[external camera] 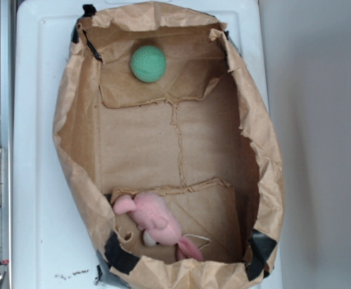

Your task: Grab the green ball.

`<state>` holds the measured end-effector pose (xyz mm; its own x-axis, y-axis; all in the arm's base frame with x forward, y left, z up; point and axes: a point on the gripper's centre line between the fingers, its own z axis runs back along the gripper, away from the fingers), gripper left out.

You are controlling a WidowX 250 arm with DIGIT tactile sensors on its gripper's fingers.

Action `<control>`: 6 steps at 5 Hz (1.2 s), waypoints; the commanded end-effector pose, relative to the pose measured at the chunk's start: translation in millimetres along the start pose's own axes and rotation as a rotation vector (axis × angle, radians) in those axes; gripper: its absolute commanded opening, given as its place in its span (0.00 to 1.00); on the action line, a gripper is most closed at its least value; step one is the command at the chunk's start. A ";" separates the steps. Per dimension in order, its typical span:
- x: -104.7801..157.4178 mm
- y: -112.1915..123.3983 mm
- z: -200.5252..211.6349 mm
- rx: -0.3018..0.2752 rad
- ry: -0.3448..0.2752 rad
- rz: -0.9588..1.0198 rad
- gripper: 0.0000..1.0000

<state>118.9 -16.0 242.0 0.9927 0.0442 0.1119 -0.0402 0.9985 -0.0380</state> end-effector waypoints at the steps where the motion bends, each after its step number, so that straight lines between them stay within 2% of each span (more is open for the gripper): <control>1: 0.0 0.0 0.0 0.000 0.000 0.000 1.00; 2: 47.1 -6.9 -26.2 0.027 -0.004 0.149 1.00; 3: 94.1 -0.3 -49.3 0.038 -0.011 0.265 1.00; 4: 113.0 12.2 -62.1 0.002 -0.077 0.394 1.00; 5: 129.7 27.3 -80.8 -0.035 -0.179 0.587 1.00; 6: 143.5 36.3 -95.2 -0.066 -0.232 0.698 1.00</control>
<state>268.5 8.5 148.2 0.7273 0.6518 0.2149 -0.6192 0.7583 -0.2040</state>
